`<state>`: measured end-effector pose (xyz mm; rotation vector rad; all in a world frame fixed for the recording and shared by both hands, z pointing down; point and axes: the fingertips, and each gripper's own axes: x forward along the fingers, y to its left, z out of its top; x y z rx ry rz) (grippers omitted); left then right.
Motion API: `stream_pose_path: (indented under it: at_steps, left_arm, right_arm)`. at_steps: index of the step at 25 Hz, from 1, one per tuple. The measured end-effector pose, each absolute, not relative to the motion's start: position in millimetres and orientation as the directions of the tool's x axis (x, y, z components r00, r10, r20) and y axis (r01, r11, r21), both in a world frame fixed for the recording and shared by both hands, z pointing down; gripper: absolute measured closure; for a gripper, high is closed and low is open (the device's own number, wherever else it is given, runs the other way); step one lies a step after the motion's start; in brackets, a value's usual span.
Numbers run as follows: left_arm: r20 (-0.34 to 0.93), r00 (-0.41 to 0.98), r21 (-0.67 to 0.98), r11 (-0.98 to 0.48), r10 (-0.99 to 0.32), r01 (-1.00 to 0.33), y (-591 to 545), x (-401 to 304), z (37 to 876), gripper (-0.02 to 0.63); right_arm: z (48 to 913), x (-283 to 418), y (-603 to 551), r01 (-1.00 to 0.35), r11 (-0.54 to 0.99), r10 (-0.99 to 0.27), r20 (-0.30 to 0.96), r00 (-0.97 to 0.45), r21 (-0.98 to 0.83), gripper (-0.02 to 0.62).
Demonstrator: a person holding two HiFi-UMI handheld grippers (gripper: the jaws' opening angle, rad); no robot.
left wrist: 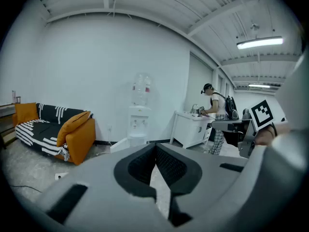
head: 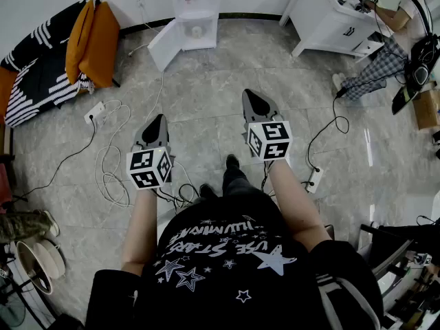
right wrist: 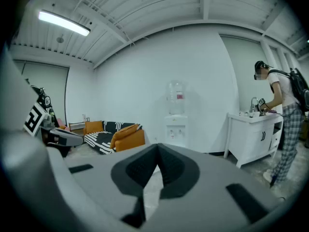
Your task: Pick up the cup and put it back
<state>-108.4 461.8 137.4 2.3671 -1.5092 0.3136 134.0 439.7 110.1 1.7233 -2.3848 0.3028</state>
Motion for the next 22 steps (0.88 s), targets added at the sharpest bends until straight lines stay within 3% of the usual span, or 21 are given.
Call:
stream_pose_path:
  at_steps: [19,20,22]
  left_arm:
    - [0.357,0.408,0.162,-0.375,-0.840,-0.913,472.8,-147.7,151.2,0.597]
    - [0.354,0.410,0.161,-0.377,-0.841,-0.912,470.1,-145.3,151.2,0.597]
    - [0.348,0.415,0.158,-0.383,-0.841,-0.910,462.1,-139.6,150.7,0.597]
  right_arm:
    - [128.4,117.3,444.9,-0.961,0.238,-0.927,0.261,-0.268,-0.140,0.589]
    - [129.3,118.9,440.6,-0.960,0.242,-0.928,0.255,-0.272,-0.141,0.584]
    - [132.9,121.1,428.5,-0.954,0.258,-0.923,0.253,-0.290,-0.152,0.513]
